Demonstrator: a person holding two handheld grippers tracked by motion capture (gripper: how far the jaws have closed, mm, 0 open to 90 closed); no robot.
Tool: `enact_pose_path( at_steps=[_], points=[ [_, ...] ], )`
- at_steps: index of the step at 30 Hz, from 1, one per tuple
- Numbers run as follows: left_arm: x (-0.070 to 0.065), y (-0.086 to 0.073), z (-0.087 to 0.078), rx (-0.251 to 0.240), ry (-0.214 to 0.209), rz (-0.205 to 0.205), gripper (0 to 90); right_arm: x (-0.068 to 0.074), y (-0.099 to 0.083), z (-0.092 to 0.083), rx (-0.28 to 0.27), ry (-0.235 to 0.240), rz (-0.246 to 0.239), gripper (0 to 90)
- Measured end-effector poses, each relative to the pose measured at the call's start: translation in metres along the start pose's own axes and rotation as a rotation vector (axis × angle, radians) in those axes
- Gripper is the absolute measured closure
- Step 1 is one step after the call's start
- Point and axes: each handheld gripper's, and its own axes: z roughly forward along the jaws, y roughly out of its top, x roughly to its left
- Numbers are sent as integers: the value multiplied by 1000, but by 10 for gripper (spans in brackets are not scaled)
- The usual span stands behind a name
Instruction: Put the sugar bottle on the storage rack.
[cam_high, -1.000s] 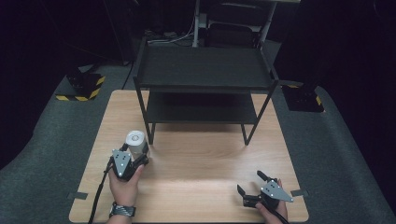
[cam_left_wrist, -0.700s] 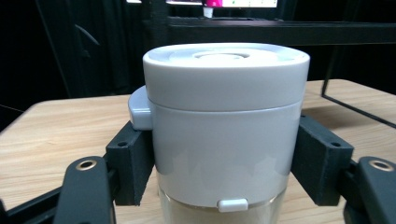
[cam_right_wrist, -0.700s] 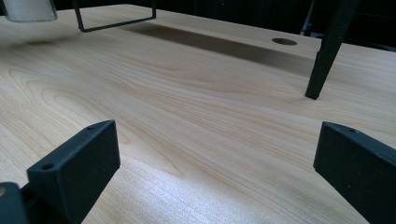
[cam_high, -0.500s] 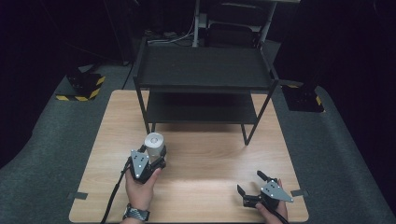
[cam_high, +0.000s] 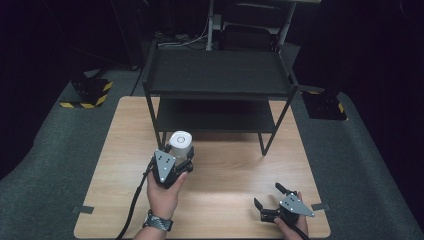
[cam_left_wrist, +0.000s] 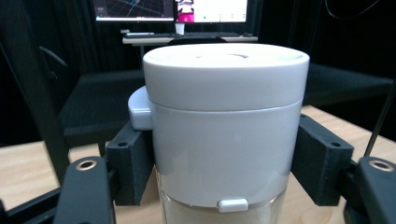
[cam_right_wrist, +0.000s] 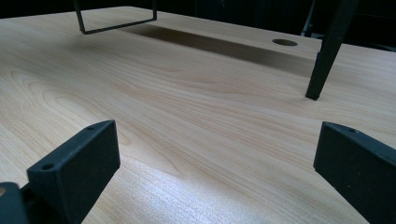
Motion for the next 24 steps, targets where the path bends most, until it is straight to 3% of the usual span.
enact_pose_path(
  at_steps=[12, 24],
  points=[
    [-9, 45, 29, -33, -8, 16, 307, -1, -1, 0, -4, 1, 7, 0],
    [-13, 62, 58, -25, 9, 10, 307, -2, -2, -1, -8, 4, 13, 0]
  ],
)
